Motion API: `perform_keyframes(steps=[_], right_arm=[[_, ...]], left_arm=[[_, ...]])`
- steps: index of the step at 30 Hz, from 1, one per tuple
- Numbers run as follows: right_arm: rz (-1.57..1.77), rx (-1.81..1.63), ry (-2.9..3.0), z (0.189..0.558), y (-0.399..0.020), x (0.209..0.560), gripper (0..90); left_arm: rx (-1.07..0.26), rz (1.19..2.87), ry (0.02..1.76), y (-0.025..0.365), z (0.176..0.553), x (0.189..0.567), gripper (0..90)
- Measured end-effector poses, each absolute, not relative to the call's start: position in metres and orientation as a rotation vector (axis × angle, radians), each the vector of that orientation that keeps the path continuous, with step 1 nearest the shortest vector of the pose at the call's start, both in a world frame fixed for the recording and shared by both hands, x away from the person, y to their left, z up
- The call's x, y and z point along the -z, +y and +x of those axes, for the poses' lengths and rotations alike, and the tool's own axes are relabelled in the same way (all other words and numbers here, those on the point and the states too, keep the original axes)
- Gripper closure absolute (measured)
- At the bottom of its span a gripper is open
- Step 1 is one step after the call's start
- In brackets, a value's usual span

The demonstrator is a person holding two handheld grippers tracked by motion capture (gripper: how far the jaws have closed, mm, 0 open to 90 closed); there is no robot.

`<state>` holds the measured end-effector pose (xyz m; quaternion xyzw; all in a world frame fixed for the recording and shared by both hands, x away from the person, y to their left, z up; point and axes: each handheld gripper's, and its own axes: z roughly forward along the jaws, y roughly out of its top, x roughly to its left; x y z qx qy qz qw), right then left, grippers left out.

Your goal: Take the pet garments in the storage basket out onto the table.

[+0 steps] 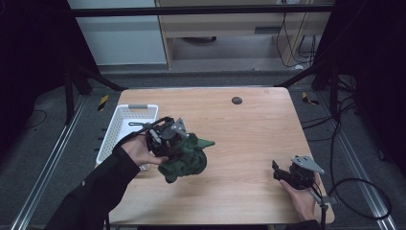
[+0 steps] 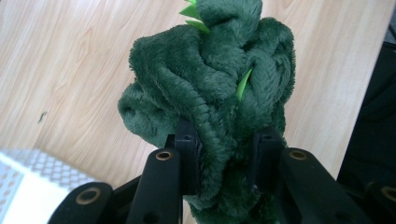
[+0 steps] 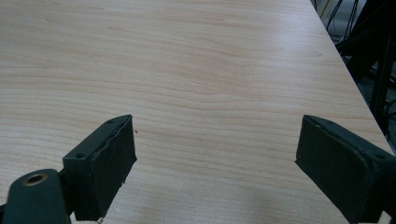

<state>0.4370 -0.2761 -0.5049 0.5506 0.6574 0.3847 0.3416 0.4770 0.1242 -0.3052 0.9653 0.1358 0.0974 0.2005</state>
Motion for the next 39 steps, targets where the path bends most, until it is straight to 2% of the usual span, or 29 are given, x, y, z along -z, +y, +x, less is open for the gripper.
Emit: perform_keyframes(steps=[16, 39], right_arm=[[1.426, -1.002, 1.711, 0.437, -0.276, 0.505, 11.9], [1.427, -1.007, 1.714, 0.437, -0.276, 0.505, 12.0]], left_arm=[[-0.237, 2.733, 0.219, 0.088, 0.472, 0.311, 69.4], [-0.143, 2.811, 0.121, 0.064, 0.473, 0.350, 69.2]])
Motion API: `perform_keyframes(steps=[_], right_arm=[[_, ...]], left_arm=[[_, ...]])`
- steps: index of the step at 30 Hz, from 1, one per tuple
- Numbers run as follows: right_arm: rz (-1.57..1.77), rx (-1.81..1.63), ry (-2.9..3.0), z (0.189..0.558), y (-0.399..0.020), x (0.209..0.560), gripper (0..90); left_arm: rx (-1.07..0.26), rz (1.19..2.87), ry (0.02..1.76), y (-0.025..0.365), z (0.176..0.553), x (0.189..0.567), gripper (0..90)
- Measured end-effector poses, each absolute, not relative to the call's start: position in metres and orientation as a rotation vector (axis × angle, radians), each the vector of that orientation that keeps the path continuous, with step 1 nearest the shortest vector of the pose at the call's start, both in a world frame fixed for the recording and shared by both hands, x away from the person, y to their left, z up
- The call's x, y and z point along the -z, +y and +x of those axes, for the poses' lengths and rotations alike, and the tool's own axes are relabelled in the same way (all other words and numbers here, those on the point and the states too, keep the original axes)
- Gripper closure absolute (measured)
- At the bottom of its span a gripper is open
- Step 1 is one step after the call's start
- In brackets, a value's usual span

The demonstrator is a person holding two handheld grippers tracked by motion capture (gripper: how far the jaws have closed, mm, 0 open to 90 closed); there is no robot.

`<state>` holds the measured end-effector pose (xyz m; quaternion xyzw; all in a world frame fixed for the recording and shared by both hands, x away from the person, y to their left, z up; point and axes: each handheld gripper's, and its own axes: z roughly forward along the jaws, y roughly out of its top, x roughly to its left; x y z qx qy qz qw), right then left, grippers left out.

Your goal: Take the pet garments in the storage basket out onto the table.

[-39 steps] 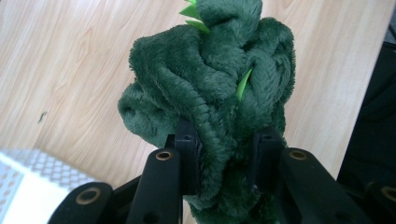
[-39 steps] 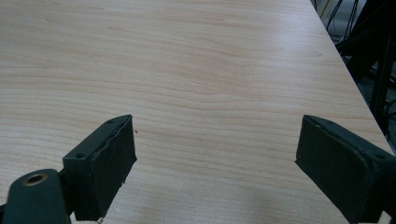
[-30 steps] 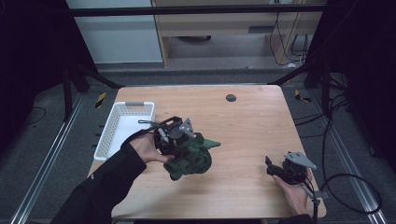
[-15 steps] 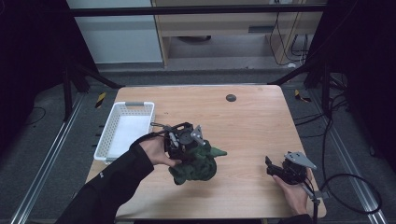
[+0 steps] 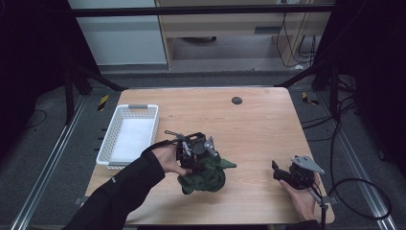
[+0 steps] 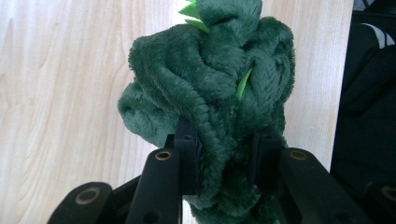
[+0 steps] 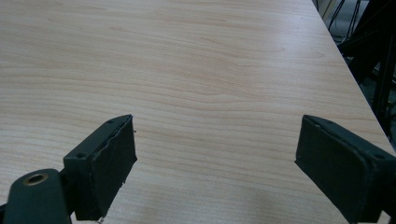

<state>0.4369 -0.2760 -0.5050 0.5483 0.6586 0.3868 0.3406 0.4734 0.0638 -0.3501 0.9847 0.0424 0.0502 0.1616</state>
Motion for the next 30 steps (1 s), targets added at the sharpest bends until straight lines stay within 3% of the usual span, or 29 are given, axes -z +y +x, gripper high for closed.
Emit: perform_keyframes(steps=[30], right_arm=[[1.424, -1.006, 1.716, 0.437, -0.276, 0.505, 12.0]], left_arm=[[-0.080, 2.860, 0.109, 0.055, 0.480, 0.398, 68.4]])
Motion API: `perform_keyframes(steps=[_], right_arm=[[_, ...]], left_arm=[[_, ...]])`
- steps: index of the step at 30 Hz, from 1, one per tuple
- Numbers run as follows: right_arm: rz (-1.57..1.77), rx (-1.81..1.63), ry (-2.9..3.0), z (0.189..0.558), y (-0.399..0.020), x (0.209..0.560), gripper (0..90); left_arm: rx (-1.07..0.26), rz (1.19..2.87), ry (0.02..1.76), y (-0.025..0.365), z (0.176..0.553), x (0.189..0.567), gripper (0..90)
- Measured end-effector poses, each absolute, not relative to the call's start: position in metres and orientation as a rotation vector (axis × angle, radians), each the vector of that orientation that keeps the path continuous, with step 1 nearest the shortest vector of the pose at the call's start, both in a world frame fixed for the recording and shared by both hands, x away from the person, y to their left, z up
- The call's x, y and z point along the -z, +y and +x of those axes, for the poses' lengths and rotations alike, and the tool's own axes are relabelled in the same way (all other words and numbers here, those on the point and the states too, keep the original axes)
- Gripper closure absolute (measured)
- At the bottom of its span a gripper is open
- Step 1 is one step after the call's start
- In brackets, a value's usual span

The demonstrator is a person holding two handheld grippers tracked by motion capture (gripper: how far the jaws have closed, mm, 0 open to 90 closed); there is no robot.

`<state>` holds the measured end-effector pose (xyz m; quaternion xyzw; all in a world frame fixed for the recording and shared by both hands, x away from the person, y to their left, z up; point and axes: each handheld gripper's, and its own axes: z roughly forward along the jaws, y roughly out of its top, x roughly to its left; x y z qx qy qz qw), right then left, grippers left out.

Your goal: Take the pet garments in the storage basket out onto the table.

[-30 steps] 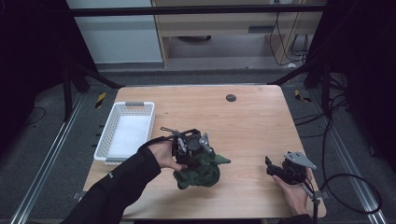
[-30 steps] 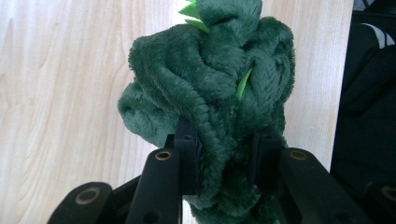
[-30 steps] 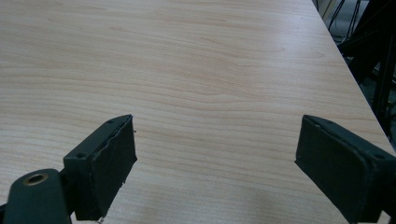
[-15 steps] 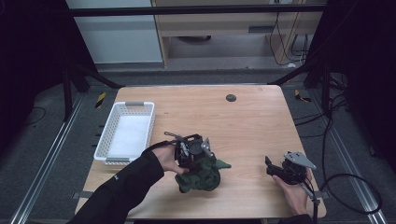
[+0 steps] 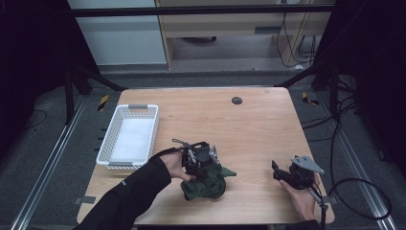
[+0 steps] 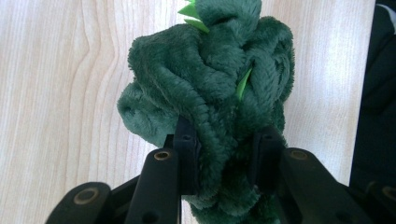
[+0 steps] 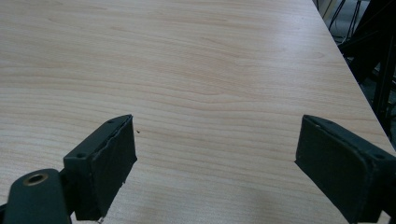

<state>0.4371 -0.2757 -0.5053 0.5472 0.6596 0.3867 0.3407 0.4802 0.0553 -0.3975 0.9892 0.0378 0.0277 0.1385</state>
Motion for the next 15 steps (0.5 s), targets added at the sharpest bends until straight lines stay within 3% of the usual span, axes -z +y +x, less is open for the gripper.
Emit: perform_keyframes(steps=[7, 15], right_arm=[[1.422, -1.004, 1.719, 0.4372, -0.2758, 0.5054, 12.0], [1.426, -1.004, 1.720, 0.4371, -0.2754, 0.5055, 12.0]], left_arm=[[-0.058, 2.860, 0.129, 0.0564, 0.4829, 0.4055, 64.3], [-0.052, 2.858, 0.132, 0.0571, 0.4828, 0.4049, 51.5]])
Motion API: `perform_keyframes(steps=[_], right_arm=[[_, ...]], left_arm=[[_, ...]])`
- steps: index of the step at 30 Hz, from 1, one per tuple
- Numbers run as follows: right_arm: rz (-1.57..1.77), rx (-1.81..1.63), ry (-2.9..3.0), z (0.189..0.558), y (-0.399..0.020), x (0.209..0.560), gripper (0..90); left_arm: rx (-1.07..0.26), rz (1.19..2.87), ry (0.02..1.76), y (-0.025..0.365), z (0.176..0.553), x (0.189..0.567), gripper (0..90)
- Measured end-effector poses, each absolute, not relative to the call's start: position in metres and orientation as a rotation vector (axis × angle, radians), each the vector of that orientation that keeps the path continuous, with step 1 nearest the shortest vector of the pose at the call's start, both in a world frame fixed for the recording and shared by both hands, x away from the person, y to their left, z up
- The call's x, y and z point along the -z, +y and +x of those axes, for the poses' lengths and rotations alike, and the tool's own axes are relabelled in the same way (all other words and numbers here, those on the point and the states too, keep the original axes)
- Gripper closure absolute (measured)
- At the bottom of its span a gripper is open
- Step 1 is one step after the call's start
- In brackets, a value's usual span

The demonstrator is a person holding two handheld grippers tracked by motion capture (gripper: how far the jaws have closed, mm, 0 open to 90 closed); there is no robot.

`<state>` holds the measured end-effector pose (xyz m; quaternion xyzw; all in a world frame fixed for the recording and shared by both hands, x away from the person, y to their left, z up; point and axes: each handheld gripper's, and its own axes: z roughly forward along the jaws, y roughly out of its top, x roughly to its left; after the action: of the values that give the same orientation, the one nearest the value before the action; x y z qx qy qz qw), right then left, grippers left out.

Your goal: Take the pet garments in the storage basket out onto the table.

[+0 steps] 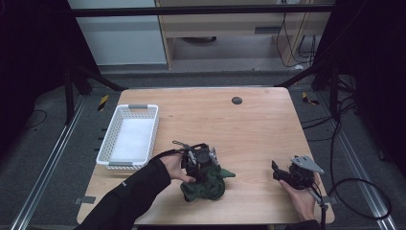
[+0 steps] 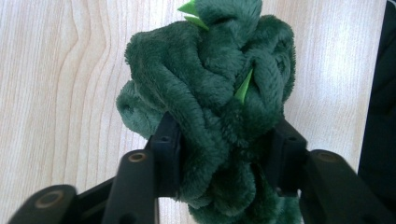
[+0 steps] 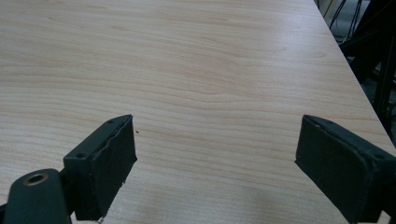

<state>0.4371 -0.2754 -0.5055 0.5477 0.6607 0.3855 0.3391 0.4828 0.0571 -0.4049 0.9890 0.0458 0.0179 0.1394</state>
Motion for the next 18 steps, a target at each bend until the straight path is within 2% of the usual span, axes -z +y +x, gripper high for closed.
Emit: perform_keyframes(steps=[8, 12, 18], right_arm=[[1.426, -1.006, 1.719, 0.437, -0.276, 0.505, 11.9], [1.427, -1.006, 1.720, 0.437, -0.276, 0.505, 11.8], [1.428, -1.006, 1.718, 0.437, -0.276, 0.505, 11.8]], left_arm=[[-0.066, 2.813, 0.148, 0.063, 0.483, 0.392, 36.6], [-0.086, 2.772, 0.159, 0.070, 0.482, 0.382, 31.9], [-0.106, 2.709, 0.191, 0.080, 0.482, 0.366, 30.0]])
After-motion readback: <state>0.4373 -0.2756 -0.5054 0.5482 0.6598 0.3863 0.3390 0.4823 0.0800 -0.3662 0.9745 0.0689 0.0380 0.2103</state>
